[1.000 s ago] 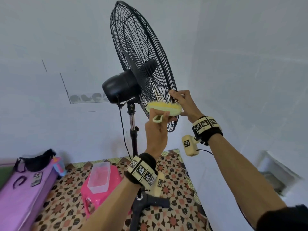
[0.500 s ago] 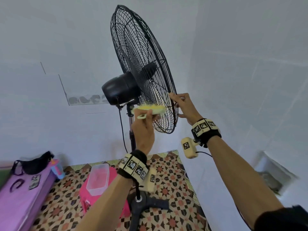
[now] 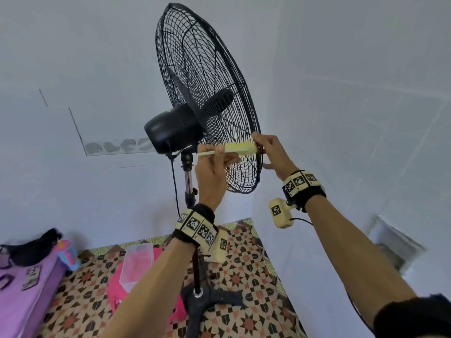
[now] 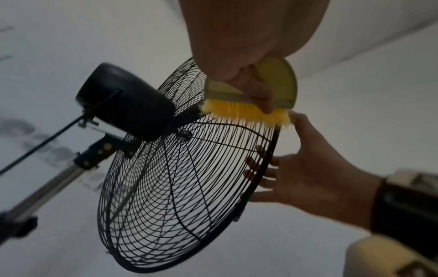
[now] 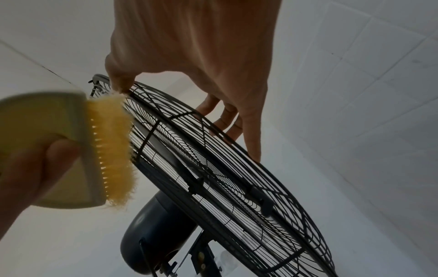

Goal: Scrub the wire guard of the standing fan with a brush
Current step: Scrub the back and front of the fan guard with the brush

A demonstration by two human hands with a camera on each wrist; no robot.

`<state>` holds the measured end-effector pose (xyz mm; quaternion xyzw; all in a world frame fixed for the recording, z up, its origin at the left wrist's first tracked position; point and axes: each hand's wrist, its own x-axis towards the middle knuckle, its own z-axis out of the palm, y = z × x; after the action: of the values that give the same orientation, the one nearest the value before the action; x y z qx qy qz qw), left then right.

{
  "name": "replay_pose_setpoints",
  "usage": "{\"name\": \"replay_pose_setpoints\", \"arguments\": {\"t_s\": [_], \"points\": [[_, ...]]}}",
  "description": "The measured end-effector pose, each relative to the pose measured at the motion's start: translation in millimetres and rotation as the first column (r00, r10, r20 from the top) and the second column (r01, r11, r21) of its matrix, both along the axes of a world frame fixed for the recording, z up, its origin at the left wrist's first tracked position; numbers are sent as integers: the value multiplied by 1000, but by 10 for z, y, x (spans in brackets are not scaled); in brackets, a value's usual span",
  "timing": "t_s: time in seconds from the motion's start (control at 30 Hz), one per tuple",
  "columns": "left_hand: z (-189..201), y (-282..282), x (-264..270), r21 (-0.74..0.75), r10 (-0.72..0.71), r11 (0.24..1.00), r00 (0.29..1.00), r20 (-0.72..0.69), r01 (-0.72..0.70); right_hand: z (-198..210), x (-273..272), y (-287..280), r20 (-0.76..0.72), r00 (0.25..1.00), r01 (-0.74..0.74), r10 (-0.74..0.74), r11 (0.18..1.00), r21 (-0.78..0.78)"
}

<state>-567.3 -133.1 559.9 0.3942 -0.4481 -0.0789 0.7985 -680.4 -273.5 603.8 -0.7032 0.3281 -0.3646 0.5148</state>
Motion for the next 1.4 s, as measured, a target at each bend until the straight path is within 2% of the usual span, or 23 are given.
{"name": "replay_pose_setpoints", "arguments": {"t_s": [0.2,0.27,0.3,0.33,0.37,0.4,0.47,0.5,0.53,0.6,0.63,0.7,0.73,0.8,0.87,0.9,0.97,1.03,1.13,1.17,1.23,1.3,1.4], "points": [[-56,59,618,7,-14,1000,992,-126,15,31,0,96,64,997,49,-48,999,-6],[-46,90,870,4,-63,998,984,-165,64,-15,56,105,93,984,162,-154,983,-84],[-27,102,971,0,-94,995,981,-167,95,-23,88,140,119,957,285,-265,936,-208],[-1,114,1043,-7,-134,991,978,-160,135,-32,124,185,190,907,420,-375,826,-376],[32,126,1093,-6,-174,985,973,-149,175,-10,179,272,301,855,518,-423,655,-551],[71,141,1118,1,-213,977,967,-142,215,33,262,392,374,846,524,-380,469,-711],[142,177,1129,15,-282,958,946,-158,288,110,495,625,262,931,304,-254,144,-942],[159,193,1147,24,-313,946,933,-177,322,120,630,656,140,958,156,-248,43,-987],[175,224,1175,40,-343,934,920,-191,356,112,744,648,47,962,47,-270,-8,-999],[157,269,1324,116,-345,924,926,-150,363,43,868,567,-23,943,-26,-333,-5,-1000],[130,286,1450,182,-290,937,954,-70,298,5,905,535,-31,932,-31,-362,8,-999],[99,333,1730,293,-74,956,981,180,18,-56,966,515,-44,904,-49,-425,0,-999],[118,351,1855,306,29,944,951,307,-128,-63,997,523,-50,889,-65,-456,-17,-998],[208,346,2026,254,152,898,795,587,-359,-39,1059,537,-46,869,-76,-493,-41,-996],[351,267,2132,219,66,900,612,788,-378,26,1137,540,-59,861,-92,-505,-39,-995],[412,209,2160,234,-12,915,559,829,-328,62,1167,538,-78,860,-109,-504,-32,-994],[476,99,2207,248,-118,946,488,865,-210,114,1221,535,-92,862,-113,-498,-11,-994],[465,9,2296,202,-100,962,447,889,-186,164,1254,533,-57,863,-73,-501,-13,-997],[392,-105,2496,125,6,966,506,862,-225,257,1227,555,115,857,108,-502,-42,-993],[379,-156,2553,99,46,967,544,838,-235,297,1204,558,225,829,211,-512,-86,-974],[381,-279,2604,50,117,965,590,799,-258,385,1178,554,382,711,373,-590,-144,-917],[393,-438,2585,-4,169,964,598,783,-266,447,1199,507,336,596,457,-729,-36,-889],[310,-679,2497,-10,182,964,635,751,-265,435,1257,361,217,556,551,-802,161,-819]]}}
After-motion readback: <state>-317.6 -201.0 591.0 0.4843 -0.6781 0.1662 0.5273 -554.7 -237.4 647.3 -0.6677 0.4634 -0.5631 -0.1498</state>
